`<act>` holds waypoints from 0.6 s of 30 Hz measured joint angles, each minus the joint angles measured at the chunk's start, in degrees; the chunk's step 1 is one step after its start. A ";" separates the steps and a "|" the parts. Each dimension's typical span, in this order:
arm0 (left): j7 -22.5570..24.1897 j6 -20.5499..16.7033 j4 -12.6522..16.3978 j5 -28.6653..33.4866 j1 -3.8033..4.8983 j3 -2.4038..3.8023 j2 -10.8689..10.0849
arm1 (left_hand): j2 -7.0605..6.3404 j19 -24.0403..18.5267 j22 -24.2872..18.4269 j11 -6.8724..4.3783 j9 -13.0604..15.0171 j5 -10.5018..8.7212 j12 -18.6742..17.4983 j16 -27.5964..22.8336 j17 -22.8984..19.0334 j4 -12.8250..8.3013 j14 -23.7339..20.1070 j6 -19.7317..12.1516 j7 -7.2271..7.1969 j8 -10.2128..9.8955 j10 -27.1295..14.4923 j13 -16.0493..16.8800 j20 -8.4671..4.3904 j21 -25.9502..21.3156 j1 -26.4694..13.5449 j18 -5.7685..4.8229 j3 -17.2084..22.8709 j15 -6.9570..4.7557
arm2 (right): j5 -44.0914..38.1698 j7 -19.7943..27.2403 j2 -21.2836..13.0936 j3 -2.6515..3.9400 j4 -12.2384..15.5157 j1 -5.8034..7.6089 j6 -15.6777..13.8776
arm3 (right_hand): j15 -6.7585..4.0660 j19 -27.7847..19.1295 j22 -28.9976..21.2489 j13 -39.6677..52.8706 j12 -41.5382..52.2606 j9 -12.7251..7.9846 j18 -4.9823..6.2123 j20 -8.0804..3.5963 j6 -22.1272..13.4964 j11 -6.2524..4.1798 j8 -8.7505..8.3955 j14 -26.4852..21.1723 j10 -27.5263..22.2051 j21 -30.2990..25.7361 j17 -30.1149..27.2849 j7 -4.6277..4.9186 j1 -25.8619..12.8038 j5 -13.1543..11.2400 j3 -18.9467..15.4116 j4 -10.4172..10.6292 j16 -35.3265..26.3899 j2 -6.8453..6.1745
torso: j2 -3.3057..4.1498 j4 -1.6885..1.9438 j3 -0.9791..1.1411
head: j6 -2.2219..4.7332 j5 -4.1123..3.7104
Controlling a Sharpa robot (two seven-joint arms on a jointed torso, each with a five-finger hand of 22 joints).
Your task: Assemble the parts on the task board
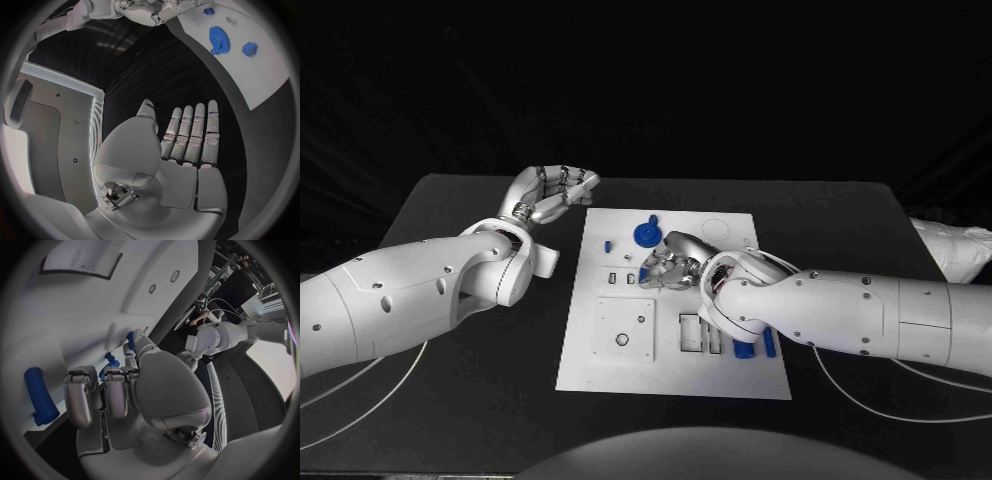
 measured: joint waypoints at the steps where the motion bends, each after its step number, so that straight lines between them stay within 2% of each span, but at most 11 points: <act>1: 0.00 0.00 0.00 0.00 0.00 0.00 -0.01 | 0.00 0.00 0.00 0.00 0.00 0.00 0.00 0.00 0.00 0.00 0.00 0.00 0.00 0.00 0.00 0.00 0.00 0.00 0.00 0.01 0.00 0.00 | -0.03 -0.03 -0.02 -0.01 0.00 -0.03 0.00 | 0.08 0.00 0.00 -0.06 -0.07 -0.13 0.00 0.00 -0.39 0.00 0.00 0.08 0.00 0.00 0.00 0.08 -0.18 -0.01 -0.03 0.03 0.00 -0.18 | 0.00 0.00 0.00 | -0.01 0.04; 7: 0.00 0.00 0.01 0.00 0.00 0.00 -0.09 | 0.00 0.00 0.00 0.00 0.05 0.40 0.00 0.00 0.00 0.00 0.00 0.00 0.00 0.00 0.00 0.00 0.00 0.00 0.00 0.00 0.00 0.00 | -0.21 -0.16 -0.09 -0.03 0.00 -0.11 0.01 | 0.48 0.00 -0.01 -0.01 -0.29 -0.80 0.00 0.41 -3.09 0.42 0.00 0.07 0.02 0.00 0.00 0.66 -1.07 -0.29 -0.90 -0.04 0.00 -1.07 | 0.00 -0.02 0.01 | 0.06 0.13; 12: 0.00 0.00 0.04 0.00 0.00 0.00 -0.13 | 0.00 0.00 -0.05 0.00 0.05 0.42 0.00 0.00 -0.01 0.00 0.00 0.00 0.00 0.00 0.00 0.00 0.00 0.00 0.00 0.00 0.00 0.00 | -0.41 -0.25 -0.09 -0.03 0.03 -0.15 0.02 | 0.48 0.00 -0.01 -0.01 -0.29 -0.84 0.00 0.41 -3.64 0.42 0.00 0.08 0.02 0.00 -0.01 0.67 -0.87 -0.29 -1.06 -0.21 0.00 -1.84 | 0.00 -0.05 0.01 | 0.13 0.05; 14: 0.00 0.00 0.04 0.00 0.00 0.00 -0.13 | 0.00 0.00 -0.05 0.00 0.05 0.42 0.00 0.00 -0.01 0.00 0.00 0.00 0.00 0.00 0.00 0.00 0.00 0.00 0.00 0.00 0.00 0.00 | -0.48 -0.27 -0.08 -0.03 0.06 -0.16 0.02 | 0.48 0.00 -0.01 -0.01 -0.29 -0.90 0.00 0.41 -3.94 0.42 0.00 0.08 0.02 0.00 -0.01 0.37 -1.09 -0.29 -1.06 -0.21 0.00 -2.33 | -0.01 -0.05 0.00 | 0.13 0.04; 18: 0.01 0.00 0.04 0.00 0.00 -0.01 -0.14 | 0.00 0.00 -0.04 0.00 0.05 0.42 0.00 0.00 -0.01 0.00 0.00 0.00 0.00 0.00 0.00 0.00 0.00 0.00 0.00 0.00 0.00 0.00 | -0.64 -0.28 -0.12 -0.03 0.20 -0.16 -0.09 | 0.48 0.20 -0.01 -0.02 -0.29 -1.04 0.00 0.61 -5.58 0.41 0.00 0.08 0.02 0.00 -0.01 0.56 -1.61 -1.18 -1.46 0.18 0.00 -2.84 | -0.01 -0.05 0.00 | 0.09 0.01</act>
